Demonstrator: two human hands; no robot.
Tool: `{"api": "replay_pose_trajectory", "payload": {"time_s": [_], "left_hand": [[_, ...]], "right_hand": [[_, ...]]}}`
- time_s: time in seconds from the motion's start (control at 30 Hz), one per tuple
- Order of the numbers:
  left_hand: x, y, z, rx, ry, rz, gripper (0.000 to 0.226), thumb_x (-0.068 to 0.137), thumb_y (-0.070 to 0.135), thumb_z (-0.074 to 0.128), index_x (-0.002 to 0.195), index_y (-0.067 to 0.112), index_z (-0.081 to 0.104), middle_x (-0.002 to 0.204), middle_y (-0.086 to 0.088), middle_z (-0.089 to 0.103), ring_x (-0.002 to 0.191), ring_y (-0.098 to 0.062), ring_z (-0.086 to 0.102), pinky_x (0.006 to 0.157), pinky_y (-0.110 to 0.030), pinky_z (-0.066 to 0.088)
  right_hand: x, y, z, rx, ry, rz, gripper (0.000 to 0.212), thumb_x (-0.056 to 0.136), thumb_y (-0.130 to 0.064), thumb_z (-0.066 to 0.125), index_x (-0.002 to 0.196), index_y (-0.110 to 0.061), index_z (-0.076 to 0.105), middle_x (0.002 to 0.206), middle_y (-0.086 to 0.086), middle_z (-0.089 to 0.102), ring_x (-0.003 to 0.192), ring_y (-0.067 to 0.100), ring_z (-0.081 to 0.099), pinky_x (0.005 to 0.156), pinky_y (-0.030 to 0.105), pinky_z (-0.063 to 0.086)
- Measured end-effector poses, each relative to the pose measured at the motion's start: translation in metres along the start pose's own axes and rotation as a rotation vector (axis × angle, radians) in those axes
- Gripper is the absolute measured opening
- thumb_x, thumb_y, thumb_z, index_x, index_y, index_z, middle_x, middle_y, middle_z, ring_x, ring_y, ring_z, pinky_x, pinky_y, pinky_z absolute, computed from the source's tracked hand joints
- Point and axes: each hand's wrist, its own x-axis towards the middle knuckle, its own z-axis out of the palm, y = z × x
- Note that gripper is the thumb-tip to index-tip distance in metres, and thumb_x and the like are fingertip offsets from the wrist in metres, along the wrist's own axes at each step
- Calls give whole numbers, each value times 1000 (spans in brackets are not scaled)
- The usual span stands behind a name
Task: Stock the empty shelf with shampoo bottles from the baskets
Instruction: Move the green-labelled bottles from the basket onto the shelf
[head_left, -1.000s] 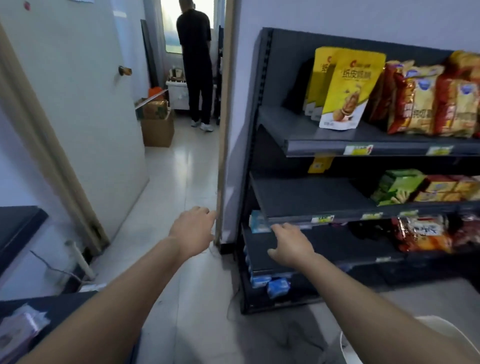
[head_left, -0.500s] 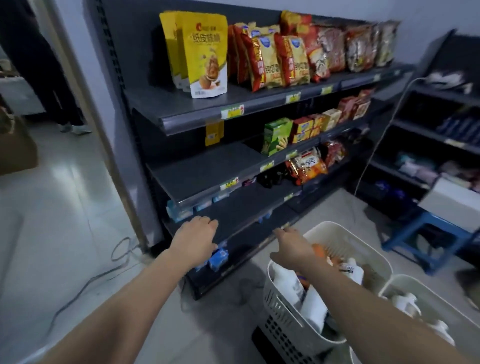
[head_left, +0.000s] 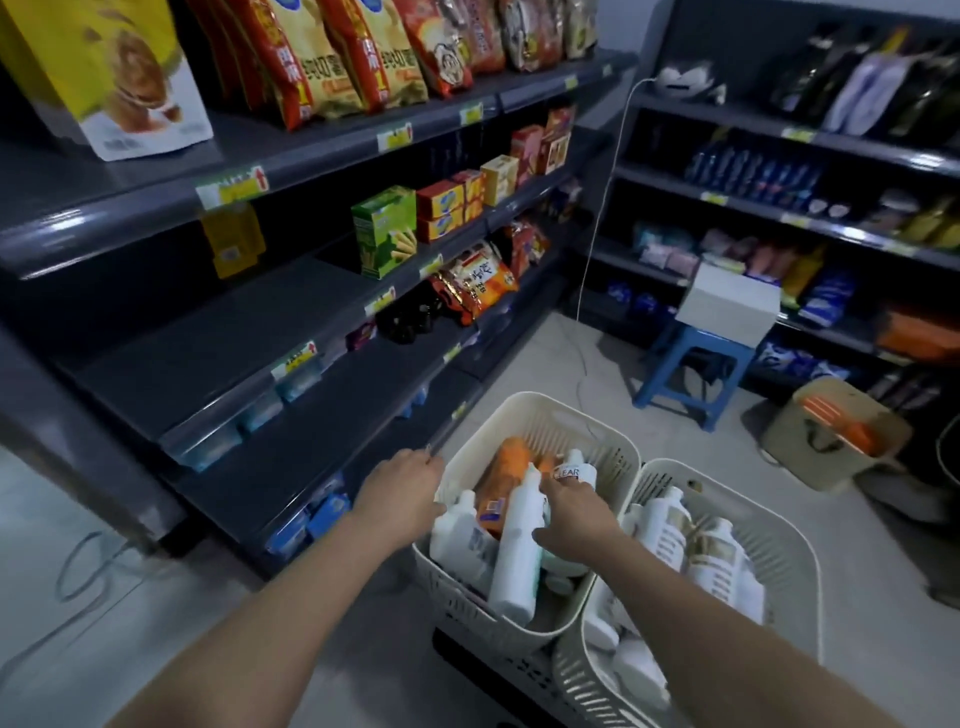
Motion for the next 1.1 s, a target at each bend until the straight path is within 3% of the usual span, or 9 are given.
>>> {"api": "replay_pose_trajectory", "payload": {"time_s": [0.33, 0.53, 0.63, 0.73, 0.87, 0.93, 1.03, 1.1], "left_hand": [[76, 65, 63, -137, -209, 3, 36, 88, 34, 58, 118, 14, 55, 118, -6, 56, 114, -27, 51, 90, -38, 46], [101, 69, 108, -243, -354, -49, 70, 82, 50, 62, 141, 21, 39, 135, -5, 52, 115, -27, 55, 88, -40, 49], [113, 71, 128, -338, -449, -96, 78, 79, 55, 62, 143, 20, 35, 133, -6, 56, 112, -25, 58, 89, -37, 50], [123, 74, 145, -506, -491, -154, 85, 74, 53, 68, 143, 21, 32, 132, -2, 57, 114, -22, 57, 85, -31, 45], [137, 80, 159, -633, -513, -241, 109, 52, 66, 72, 144, 25, 30, 130, 1, 57, 113, -21, 58, 90, -36, 49], [143, 80, 169, -660, -521, -283, 113, 41, 74, 69, 139, 29, 37, 126, 5, 60, 107, -18, 60, 86, -38, 52], [152, 78, 176, -696, -534, -329, 99, 36, 77, 70, 124, 36, 49, 113, 11, 64, 96, -14, 63, 79, -35, 53], [157, 76, 176, -697, -559, -341, 96, 35, 76, 69, 120, 35, 52, 110, 10, 65, 93, -14, 64, 75, -34, 53]], "right_hand": [[55, 69, 8, -1, -80, 54, 59, 89, -33, 62, 140, -13, 42, 131, 14, 52, 122, 32, 48, 102, 39, 43], [85, 87, 16, 32, -146, 102, 57, 90, -30, 61, 140, -12, 42, 134, 14, 50, 125, 30, 45, 102, 38, 40], [101, 88, 21, 77, -182, 158, 58, 90, -30, 62, 139, -9, 41, 135, 15, 48, 126, 30, 45, 104, 37, 40], [119, 89, 31, 232, -219, 291, 62, 87, -29, 67, 137, -8, 38, 133, 15, 50, 120, 29, 52, 98, 37, 47], [141, 90, 43, 643, -254, 566, 85, 83, -25, 73, 146, -3, 21, 128, 14, 57, 117, 30, 59, 87, 34, 54], [153, 93, 51, 767, -232, 653, 81, 80, -25, 76, 143, -4, 31, 123, 13, 61, 111, 28, 63, 75, 32, 56], [169, 98, 67, 859, -207, 716, 60, 77, -25, 76, 128, -5, 53, 111, 11, 68, 96, 26, 68, 59, 29, 56], [174, 97, 70, 933, -168, 756, 41, 82, -19, 75, 117, -2, 62, 108, 14, 69, 94, 28, 69, 62, 29, 55]]}}
